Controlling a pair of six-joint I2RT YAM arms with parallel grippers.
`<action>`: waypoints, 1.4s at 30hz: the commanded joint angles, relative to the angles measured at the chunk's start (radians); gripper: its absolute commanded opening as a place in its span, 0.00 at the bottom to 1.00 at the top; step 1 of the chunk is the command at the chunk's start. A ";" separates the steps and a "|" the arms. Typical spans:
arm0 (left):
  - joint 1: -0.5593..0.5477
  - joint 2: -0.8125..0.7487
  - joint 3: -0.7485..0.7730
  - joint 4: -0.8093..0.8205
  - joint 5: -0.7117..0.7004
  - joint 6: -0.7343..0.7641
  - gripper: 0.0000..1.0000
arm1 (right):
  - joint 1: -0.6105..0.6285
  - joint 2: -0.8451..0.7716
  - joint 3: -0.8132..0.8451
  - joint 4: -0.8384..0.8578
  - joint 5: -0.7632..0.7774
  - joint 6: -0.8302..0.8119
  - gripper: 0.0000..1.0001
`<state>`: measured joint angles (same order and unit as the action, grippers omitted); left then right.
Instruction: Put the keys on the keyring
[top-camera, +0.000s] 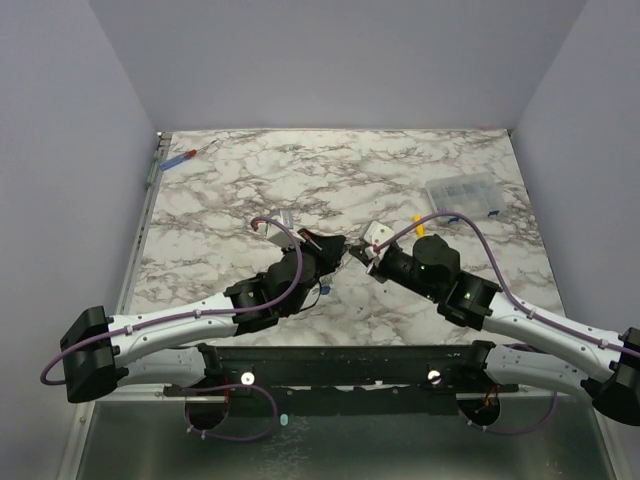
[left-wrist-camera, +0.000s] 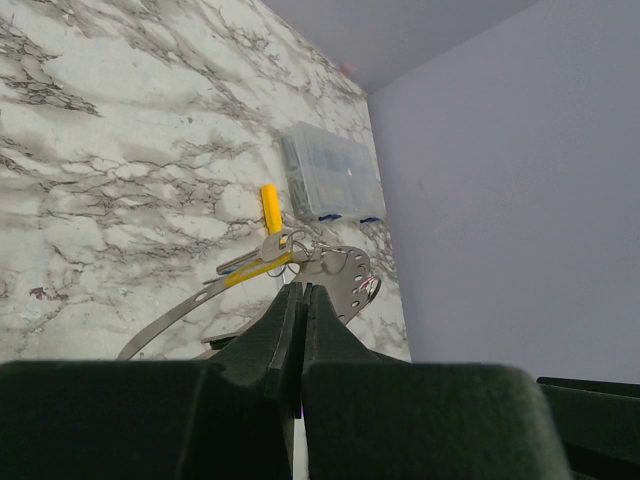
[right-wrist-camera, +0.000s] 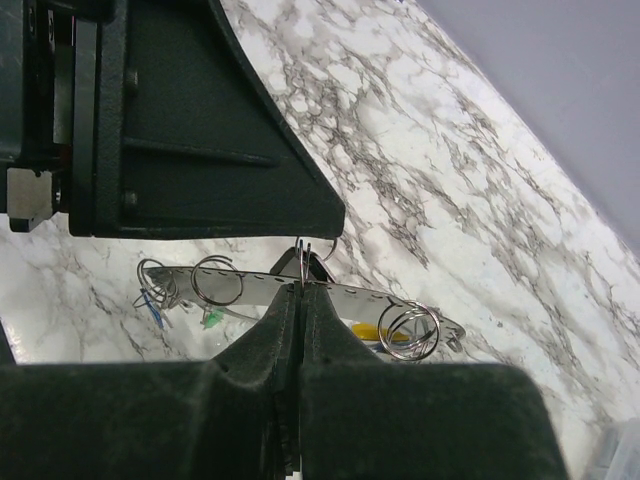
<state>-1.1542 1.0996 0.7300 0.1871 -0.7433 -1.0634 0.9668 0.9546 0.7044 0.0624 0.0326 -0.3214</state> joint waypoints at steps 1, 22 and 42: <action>-0.005 -0.018 -0.010 0.006 0.005 -0.021 0.00 | 0.001 -0.007 -0.019 0.050 -0.056 -0.023 0.01; -0.006 -0.031 -0.028 0.024 0.029 -0.023 0.00 | 0.001 0.041 -0.025 0.102 0.031 0.011 0.01; -0.005 -0.013 -0.027 0.041 0.063 -0.020 0.00 | 0.001 0.042 -0.010 0.099 0.058 0.002 0.01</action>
<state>-1.1542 1.0863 0.7101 0.2047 -0.7158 -1.0813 0.9668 0.9970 0.6746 0.1036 0.0601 -0.3153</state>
